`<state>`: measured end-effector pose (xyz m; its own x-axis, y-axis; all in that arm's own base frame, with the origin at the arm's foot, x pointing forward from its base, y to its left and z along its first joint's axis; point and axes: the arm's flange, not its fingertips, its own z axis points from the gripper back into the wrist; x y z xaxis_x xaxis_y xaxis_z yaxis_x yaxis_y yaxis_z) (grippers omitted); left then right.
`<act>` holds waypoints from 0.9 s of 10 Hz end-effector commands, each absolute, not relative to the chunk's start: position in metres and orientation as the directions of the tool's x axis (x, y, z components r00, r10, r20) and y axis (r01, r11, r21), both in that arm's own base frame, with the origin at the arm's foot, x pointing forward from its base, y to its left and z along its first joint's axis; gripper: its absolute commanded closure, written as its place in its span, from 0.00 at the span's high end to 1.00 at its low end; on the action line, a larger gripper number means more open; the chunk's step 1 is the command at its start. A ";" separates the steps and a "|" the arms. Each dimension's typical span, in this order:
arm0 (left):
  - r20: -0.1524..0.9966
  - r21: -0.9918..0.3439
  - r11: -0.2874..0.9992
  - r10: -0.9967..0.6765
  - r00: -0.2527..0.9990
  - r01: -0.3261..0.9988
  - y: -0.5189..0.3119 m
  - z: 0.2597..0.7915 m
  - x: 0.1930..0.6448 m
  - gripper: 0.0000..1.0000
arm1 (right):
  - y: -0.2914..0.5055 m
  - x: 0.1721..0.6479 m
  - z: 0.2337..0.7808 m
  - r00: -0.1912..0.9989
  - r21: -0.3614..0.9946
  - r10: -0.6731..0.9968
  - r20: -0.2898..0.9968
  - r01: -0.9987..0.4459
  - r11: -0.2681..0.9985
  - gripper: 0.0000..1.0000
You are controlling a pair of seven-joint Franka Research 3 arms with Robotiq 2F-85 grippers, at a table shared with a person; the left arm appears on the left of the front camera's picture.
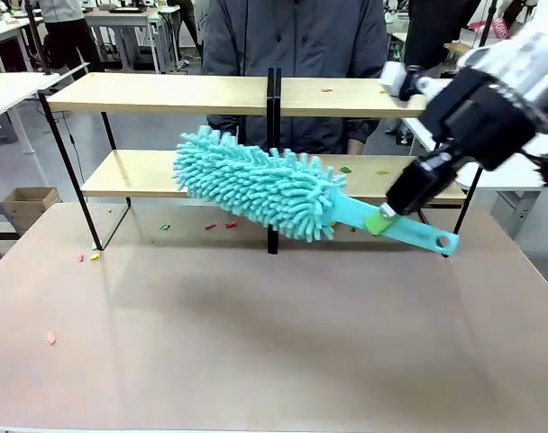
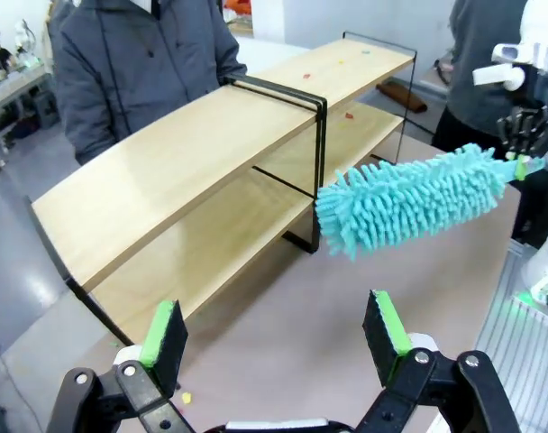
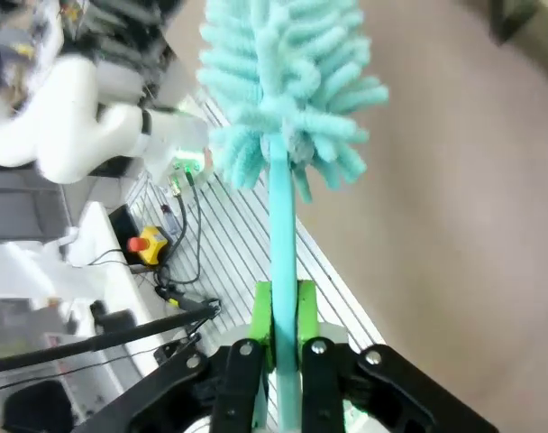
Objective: Clean the shelves.
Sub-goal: Clean a randomly selected level of the Shelf with the Duster.
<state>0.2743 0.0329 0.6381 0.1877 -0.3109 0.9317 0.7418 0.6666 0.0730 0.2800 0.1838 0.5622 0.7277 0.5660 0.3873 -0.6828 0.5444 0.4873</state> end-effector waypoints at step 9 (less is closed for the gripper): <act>0.933 0.074 0.659 -0.311 0.182 0.748 0.033 0.636 0.275 1.00 | -0.016 0.323 0.664 0.783 0.561 0.117 0.611 -0.533 0.633 0.12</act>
<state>0.2744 0.0332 0.6381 0.1881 -0.3105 0.9318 0.7416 0.6669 0.0725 0.3221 -0.0112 0.6548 0.8013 0.1412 0.5814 -0.5181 0.6497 0.5563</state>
